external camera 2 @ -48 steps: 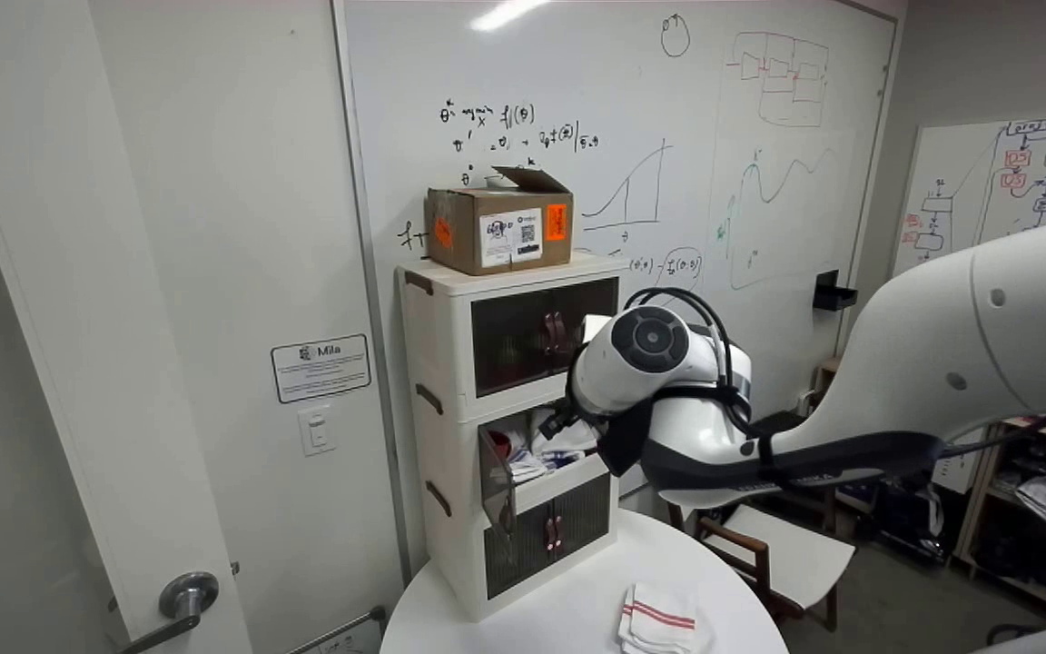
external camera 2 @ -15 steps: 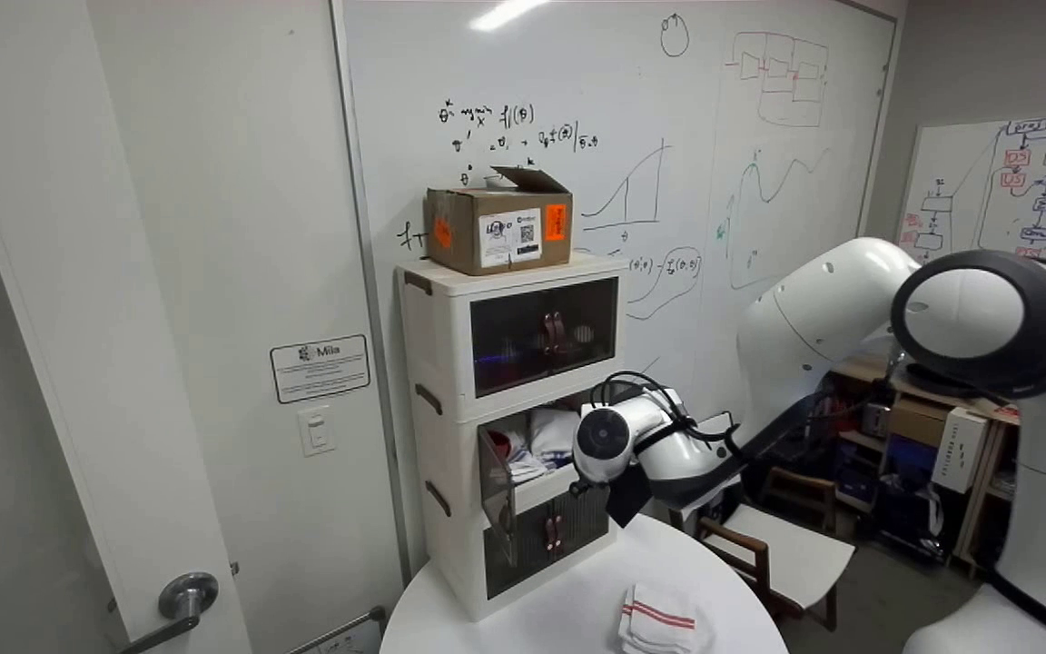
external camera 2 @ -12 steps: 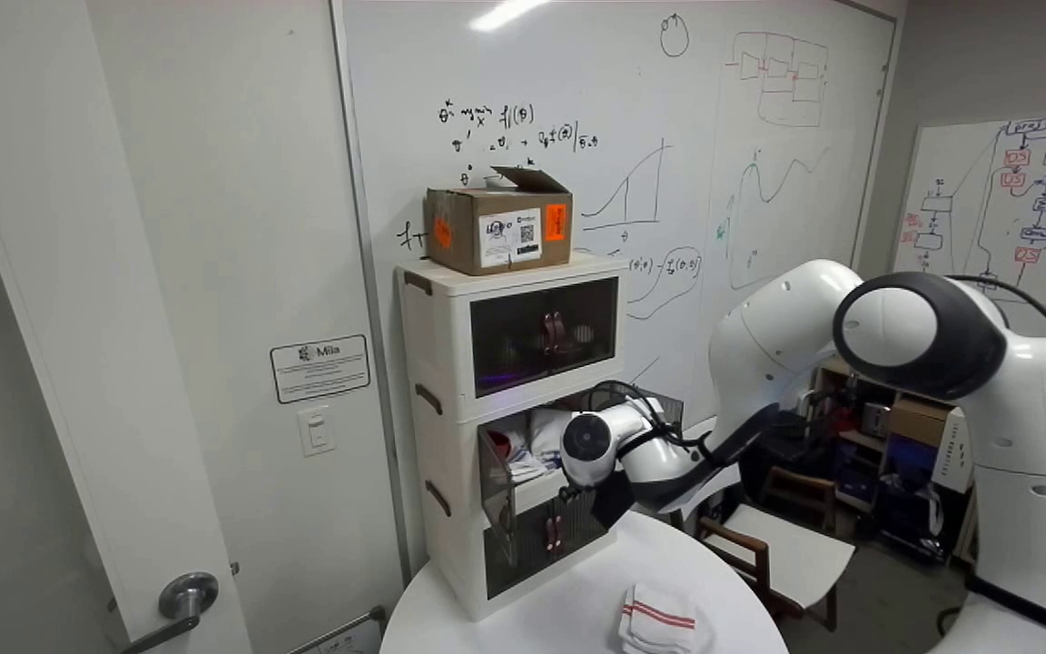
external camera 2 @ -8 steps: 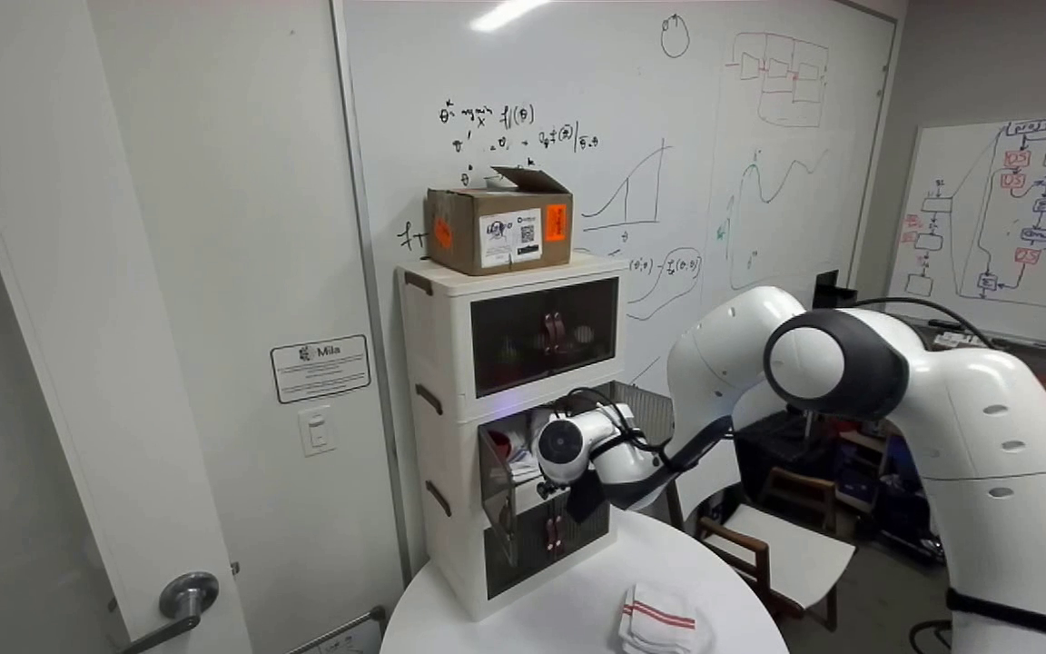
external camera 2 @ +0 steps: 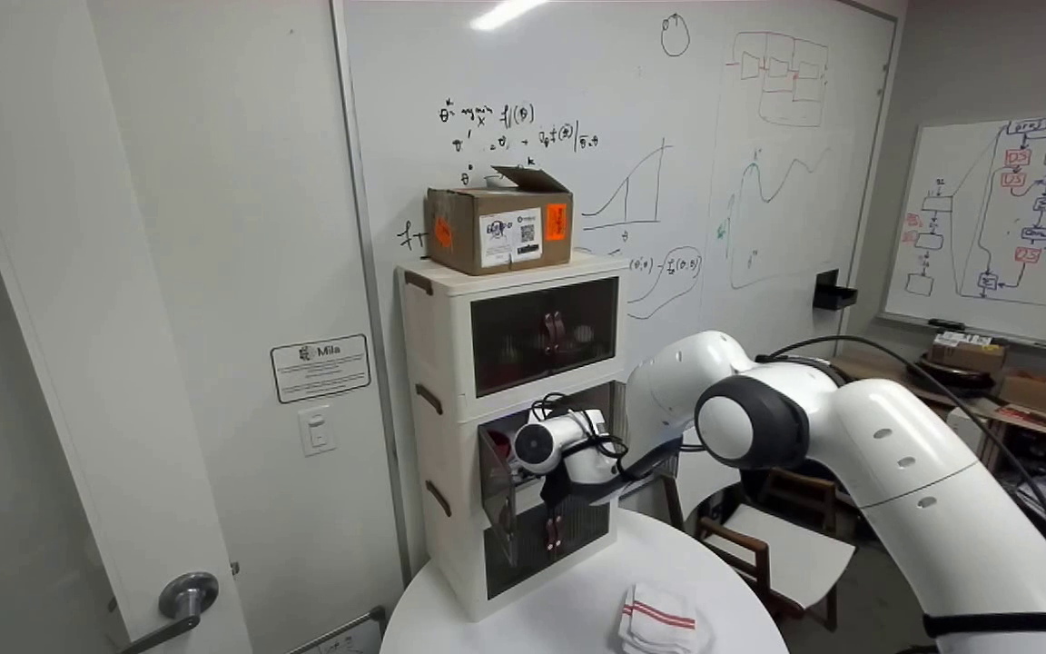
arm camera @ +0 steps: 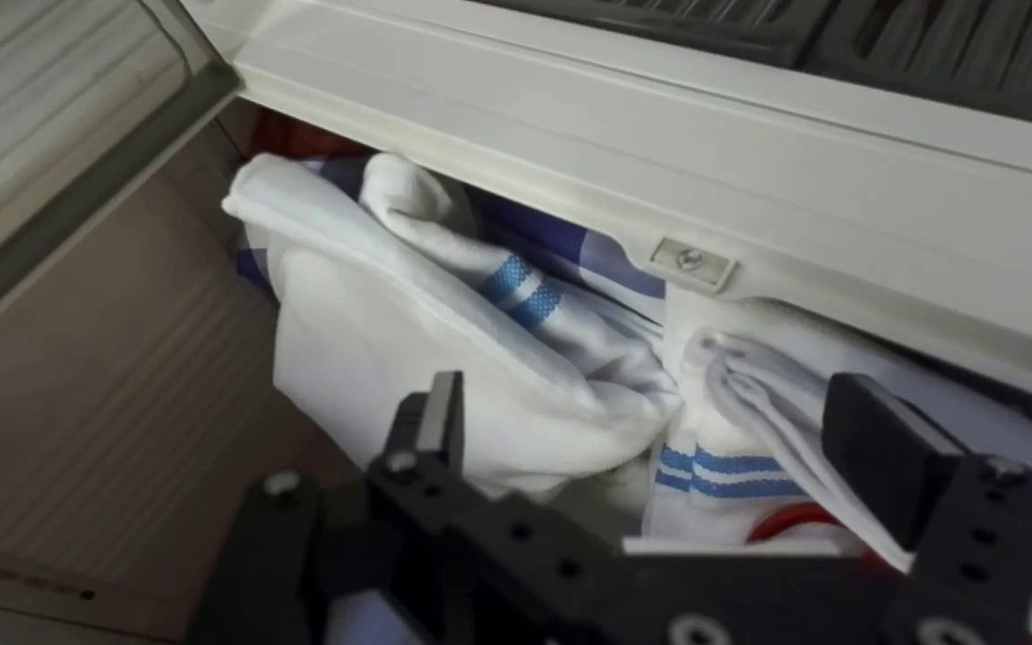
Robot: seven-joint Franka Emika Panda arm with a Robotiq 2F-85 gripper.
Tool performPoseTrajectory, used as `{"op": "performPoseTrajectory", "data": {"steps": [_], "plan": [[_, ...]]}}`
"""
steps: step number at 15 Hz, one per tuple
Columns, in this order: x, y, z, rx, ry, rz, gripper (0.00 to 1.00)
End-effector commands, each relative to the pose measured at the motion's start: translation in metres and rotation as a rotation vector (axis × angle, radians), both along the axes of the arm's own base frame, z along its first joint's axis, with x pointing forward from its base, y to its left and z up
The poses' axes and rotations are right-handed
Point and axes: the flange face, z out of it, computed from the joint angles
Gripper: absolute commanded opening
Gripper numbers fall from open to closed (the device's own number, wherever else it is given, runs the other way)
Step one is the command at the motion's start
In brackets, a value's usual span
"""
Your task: Pick up one tea towel from the middle cabinet and put it on the table
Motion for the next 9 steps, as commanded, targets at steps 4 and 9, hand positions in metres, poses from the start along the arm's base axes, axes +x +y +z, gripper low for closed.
{"op": "performPoseTrajectory", "data": {"steps": [4,9], "plan": [[0.054,-0.027,-0.006,0.006,-0.043,-0.059,1.00],[0.055,-0.030,-0.003,-0.060,0.017,-0.051,1.00]]}}
